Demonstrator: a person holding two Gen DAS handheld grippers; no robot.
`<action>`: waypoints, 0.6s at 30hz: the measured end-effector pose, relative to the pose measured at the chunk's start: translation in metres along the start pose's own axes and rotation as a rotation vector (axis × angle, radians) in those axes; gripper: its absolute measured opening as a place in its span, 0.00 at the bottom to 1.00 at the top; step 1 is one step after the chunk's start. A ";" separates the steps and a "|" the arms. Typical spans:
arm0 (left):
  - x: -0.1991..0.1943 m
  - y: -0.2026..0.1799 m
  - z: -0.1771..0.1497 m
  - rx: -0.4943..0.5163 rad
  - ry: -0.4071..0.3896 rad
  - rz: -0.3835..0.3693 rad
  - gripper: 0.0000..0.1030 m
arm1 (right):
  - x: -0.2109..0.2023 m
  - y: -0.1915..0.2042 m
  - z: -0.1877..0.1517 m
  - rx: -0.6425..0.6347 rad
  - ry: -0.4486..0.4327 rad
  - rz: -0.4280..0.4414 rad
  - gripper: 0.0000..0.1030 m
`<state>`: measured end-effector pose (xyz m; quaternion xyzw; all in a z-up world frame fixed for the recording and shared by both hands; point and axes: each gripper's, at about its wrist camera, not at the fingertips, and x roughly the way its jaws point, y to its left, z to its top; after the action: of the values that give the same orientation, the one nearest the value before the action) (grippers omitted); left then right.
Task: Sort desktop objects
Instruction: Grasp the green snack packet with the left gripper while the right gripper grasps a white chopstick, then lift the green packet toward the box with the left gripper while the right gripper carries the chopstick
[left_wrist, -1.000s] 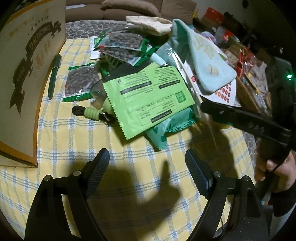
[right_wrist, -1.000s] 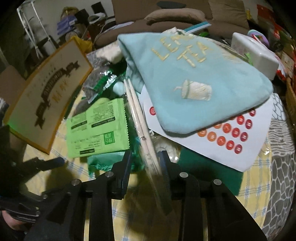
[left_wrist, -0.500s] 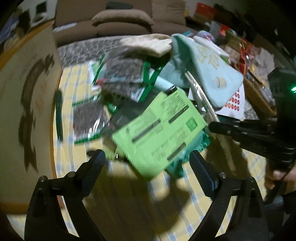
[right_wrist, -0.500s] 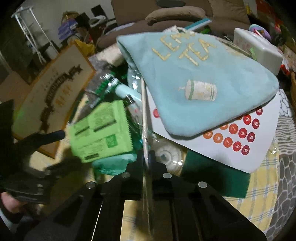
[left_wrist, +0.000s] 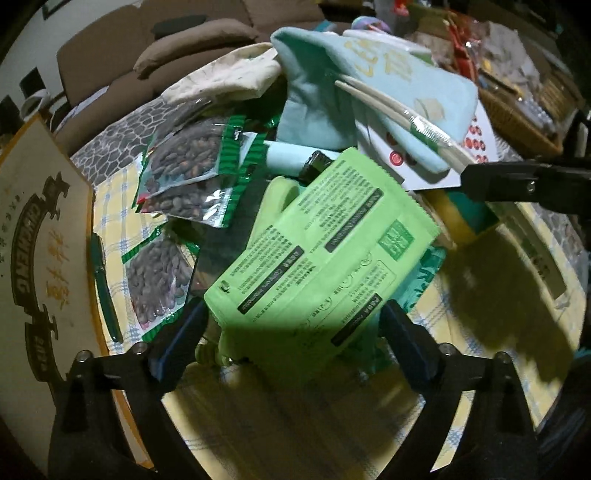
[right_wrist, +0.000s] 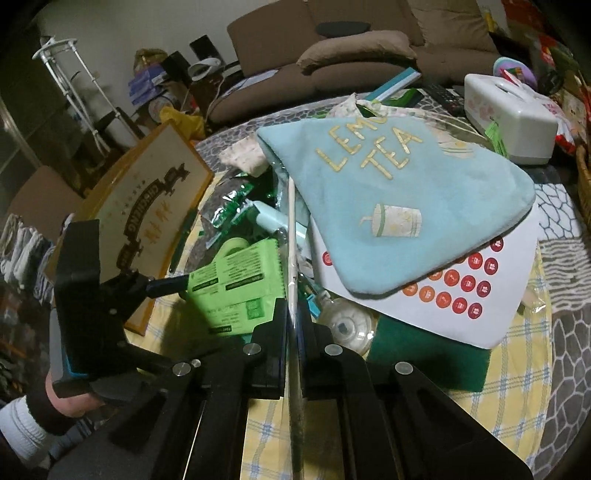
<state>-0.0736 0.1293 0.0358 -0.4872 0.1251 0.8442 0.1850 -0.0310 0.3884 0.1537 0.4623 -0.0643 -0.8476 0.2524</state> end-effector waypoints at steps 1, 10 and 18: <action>-0.003 -0.001 -0.001 0.002 -0.006 -0.005 0.81 | -0.001 0.001 0.001 -0.003 -0.001 0.001 0.04; -0.026 0.025 -0.015 -0.190 -0.031 -0.142 0.26 | -0.007 0.011 0.003 -0.014 -0.020 0.005 0.04; -0.048 0.044 -0.024 -0.265 -0.073 -0.194 0.19 | -0.016 0.032 0.005 -0.040 -0.041 0.007 0.04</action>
<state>-0.0523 0.0712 0.0676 -0.4862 -0.0415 0.8486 0.2041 -0.0166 0.3682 0.1793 0.4396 -0.0542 -0.8571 0.2631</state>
